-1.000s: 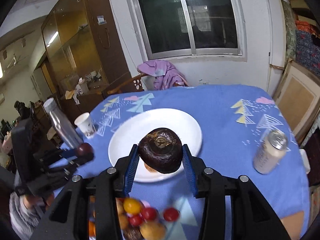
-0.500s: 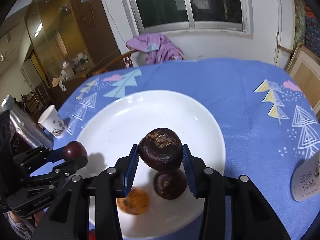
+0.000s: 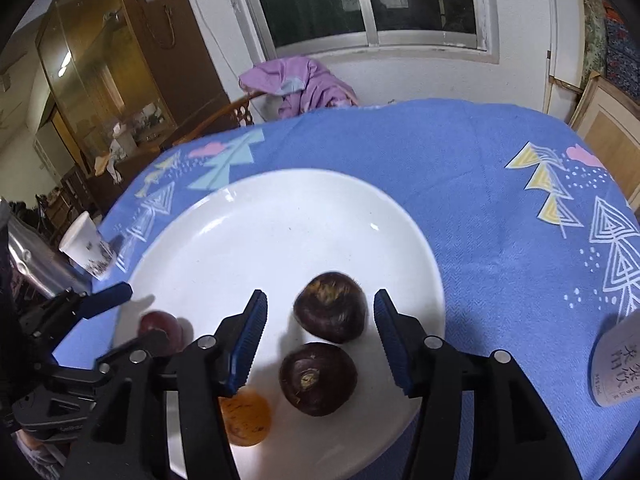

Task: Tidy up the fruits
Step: 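Lower both fruits onto the white plate and open both tools, then move the open left tool to an orange fruit beside the pile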

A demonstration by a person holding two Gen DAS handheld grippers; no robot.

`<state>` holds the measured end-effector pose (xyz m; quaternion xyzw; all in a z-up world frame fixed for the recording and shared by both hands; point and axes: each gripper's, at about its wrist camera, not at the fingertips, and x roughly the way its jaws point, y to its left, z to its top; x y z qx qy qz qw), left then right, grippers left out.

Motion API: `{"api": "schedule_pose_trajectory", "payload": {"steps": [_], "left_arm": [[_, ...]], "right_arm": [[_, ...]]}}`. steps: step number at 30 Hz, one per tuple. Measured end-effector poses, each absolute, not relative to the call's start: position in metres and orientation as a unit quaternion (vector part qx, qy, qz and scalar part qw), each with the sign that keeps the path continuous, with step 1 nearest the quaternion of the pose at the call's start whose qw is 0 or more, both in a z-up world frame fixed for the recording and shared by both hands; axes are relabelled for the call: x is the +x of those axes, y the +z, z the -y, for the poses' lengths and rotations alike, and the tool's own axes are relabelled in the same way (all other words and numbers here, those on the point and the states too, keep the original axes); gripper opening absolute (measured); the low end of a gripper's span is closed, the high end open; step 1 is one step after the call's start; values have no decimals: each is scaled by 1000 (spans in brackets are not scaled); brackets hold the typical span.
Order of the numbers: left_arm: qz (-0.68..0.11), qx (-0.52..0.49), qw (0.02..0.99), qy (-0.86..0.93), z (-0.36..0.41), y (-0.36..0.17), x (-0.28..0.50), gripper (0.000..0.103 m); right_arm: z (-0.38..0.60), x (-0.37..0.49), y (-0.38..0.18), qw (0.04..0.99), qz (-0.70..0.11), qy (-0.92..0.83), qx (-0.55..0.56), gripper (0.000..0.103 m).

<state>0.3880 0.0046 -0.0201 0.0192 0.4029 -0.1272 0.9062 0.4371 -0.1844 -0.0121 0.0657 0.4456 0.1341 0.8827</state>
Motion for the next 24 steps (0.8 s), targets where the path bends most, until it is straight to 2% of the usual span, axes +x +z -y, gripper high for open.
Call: {"api": "schedule_pose_trajectory", "payload": {"steps": [2, 3, 4, 5, 7, 10, 15, 18, 20, 24], "left_arm": [[-386, 7, 915, -120, -13, -4, 379, 78], [-375, -4, 919, -119, -19, 6, 372, 81], [-359, -22, 925, -120, -27, 20, 360, 85], [-344, -34, 931, -118, -34, 31, 349, 95], [-330, -39, 937, -105, -43, 48, 327, 97], [-328, -37, 940, -87, -54, 58, 294, 97], [-332, -65, 939, -60, -84, 24, 211, 99], [-356, -88, 929, -50, -96, -9, 178, 99], [-376, -72, 923, -39, -96, -27, 161, 99], [-363, -27, 930, -45, -82, -31, 140, 99]], "right_arm": [[190, 422, 17, 895, -413, 145, 89, 56], [193, 411, 35, 901, -391, 157, 100, 57], [195, 396, 56, 908, -366, 173, 109, 64], [196, 379, 76, 913, -342, 190, 115, 74], [198, 343, 107, 922, -307, 206, 114, 83], [200, 305, 125, 924, -300, 215, 96, 85], [227, 244, 104, 924, -313, 194, 105, 86], [258, 209, 63, 926, -318, 146, 144, 90], [276, 200, 37, 916, -343, 119, 171, 90], [306, 204, 15, 888, -372, 111, 247, 90]]}}
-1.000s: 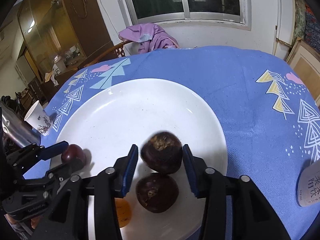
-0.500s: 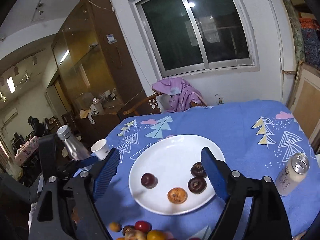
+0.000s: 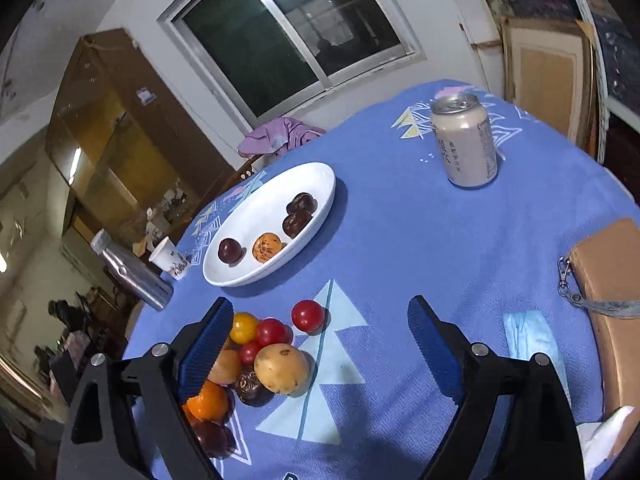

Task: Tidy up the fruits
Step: 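Move the open left tool to an orange fruit beside the pile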

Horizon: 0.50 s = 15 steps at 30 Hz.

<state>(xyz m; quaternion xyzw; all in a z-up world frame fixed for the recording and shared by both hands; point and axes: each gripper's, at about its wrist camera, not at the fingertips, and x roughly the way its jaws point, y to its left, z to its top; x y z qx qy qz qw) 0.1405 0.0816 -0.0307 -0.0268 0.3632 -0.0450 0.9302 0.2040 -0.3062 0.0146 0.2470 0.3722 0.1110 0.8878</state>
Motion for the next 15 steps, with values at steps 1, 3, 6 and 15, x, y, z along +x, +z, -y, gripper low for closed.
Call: {"api": "schedule_pose_trajectory", "payload": {"steps": [1, 3, 6, 15], "left_arm": [[-363, -16, 930, -47, -77, -31, 141, 99], [-373, -3, 926, -51, -73, -35, 143, 99], [-382, -6, 922, -69, -69, -39, 144, 99], [-397, 3, 915, -72, -65, -46, 150, 99]], "right_arm": [[309, 205, 14, 886, -373, 112, 253, 90], [310, 205, 13, 886, -375, 108, 249, 90], [305, 204, 12, 886, -378, 113, 243, 90], [299, 210, 9, 883, -393, 111, 234, 91]]}}
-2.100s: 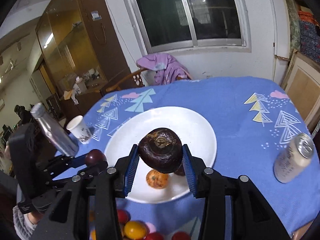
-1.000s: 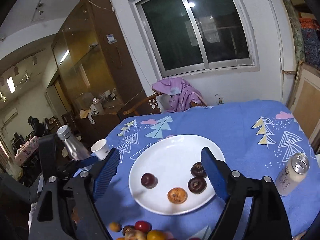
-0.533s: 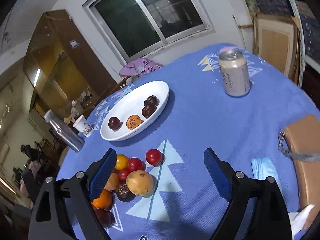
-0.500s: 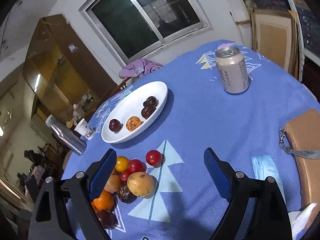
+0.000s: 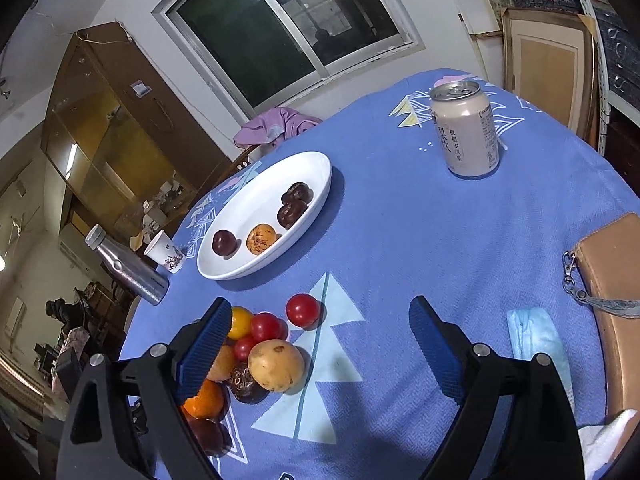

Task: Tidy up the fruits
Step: 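Move the open left tool to an orange fruit beside the pile, then close the left tool around the orange fruit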

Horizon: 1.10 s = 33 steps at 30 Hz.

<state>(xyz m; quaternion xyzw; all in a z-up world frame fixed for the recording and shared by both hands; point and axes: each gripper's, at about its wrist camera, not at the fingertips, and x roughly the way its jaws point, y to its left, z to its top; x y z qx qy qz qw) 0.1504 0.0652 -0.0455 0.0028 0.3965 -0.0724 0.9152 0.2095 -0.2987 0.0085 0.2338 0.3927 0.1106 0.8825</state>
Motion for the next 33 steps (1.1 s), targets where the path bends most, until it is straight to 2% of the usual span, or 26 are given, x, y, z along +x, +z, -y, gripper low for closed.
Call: {"api": "schedule_pose_trajectory", "payload": {"steps": [5, 9, 15, 25, 33], "left_arm": [[-352, -8, 935, 46, -102, -31, 148, 99], [-359, -100, 928, 5, -128, -29, 144, 99], [-384, -26, 923, 4, -103, -43, 152, 99], [-343, 52, 937, 35, -92, -35, 174, 99], [-374, -42, 925, 46, -138, -43, 210, 99]], "right_arm": [[301, 210, 8, 880, -393, 111, 243, 91], [301, 209, 10, 881, -390, 115, 242, 91], [300, 210, 8, 879, -395, 113, 241, 91], [289, 210, 6, 880, -403, 119, 221, 91], [288, 211, 3, 879, -408, 117, 217, 91]]}}
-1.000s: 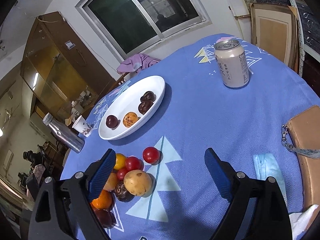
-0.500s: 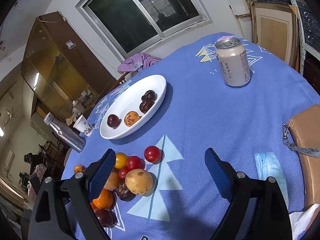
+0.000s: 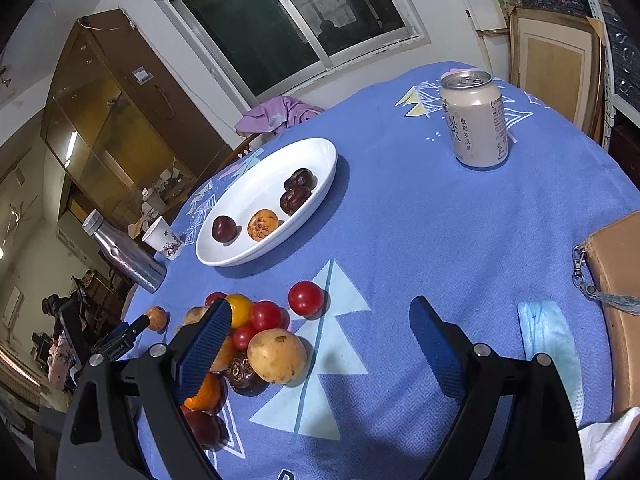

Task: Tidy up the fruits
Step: 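Close the left tool around the orange fruit, then lift the orange fruit with the left tool while the right tool grasps a yellow speckled fruit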

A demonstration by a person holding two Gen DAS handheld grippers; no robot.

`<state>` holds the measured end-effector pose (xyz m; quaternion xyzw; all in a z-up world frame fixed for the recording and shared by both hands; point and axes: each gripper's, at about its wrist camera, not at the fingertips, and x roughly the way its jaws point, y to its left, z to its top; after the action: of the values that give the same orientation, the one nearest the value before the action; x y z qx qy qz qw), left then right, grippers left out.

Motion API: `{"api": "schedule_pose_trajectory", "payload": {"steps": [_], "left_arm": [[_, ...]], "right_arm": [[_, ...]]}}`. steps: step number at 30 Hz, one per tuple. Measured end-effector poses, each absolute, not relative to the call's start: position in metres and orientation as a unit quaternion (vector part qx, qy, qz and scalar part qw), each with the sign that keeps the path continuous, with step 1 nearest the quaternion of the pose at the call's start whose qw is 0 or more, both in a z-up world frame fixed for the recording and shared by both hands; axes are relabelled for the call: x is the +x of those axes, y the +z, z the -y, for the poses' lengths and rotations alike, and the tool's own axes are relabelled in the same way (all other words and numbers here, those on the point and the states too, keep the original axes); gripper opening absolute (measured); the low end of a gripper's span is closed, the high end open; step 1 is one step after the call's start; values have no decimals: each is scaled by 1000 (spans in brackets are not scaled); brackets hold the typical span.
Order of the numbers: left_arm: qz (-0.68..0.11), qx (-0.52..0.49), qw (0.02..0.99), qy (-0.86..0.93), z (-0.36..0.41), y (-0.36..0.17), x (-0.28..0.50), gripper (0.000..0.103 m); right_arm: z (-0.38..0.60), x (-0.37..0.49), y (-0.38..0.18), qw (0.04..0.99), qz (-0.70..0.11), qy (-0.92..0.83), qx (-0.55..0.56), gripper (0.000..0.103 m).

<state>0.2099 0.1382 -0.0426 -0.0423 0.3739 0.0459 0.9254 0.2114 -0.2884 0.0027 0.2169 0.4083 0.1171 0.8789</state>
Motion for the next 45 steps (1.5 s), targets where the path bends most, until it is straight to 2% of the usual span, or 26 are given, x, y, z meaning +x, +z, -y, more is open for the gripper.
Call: {"api": "schedule_pose_trajectory", "payload": {"steps": [8, 11, 17, 20, 29, 30, 32, 34, 39, 43, 45], "left_arm": [[-388, -30, 921, 13, -119, -50, 217, 98], [-403, -38, 914, -6, -119, -54, 219, 58], [-411, -58, 910, 1, -127, -58, 220, 56], [-417, -59, 907, -1, -127, -59, 222, 45], [-405, -71, 912, -8, -131, -54, 212, 44], [-402, -74, 912, -10, -131, -53, 210, 44], [-398, -78, 914, -13, -133, -50, 206, 45], [-395, -84, 915, -16, -134, -48, 204, 44], [-391, -89, 916, -18, -136, -46, 202, 45], [-393, -87, 915, -20, -136, -46, 202, 45], [-394, -84, 915, -19, -135, -47, 203, 45]], "right_arm": [[285, 212, 1, 879, -413, 118, 205, 91], [285, 213, 0, 878, -416, 116, 204, 91], [283, 212, -1, 879, -416, 119, 200, 91], [281, 212, -2, 879, -419, 120, 195, 91], [262, 210, 0, 878, -433, 148, 138, 90], [257, 209, -1, 878, -438, 150, 124, 89], [249, 209, -6, 873, -450, 155, 104, 77], [244, 210, -11, 867, -460, 164, 97, 73], [233, 209, -17, 860, -466, 187, 93, 72], [232, 218, -25, 849, -474, 196, 128, 57], [231, 220, -30, 843, -481, 199, 140, 55]]}}
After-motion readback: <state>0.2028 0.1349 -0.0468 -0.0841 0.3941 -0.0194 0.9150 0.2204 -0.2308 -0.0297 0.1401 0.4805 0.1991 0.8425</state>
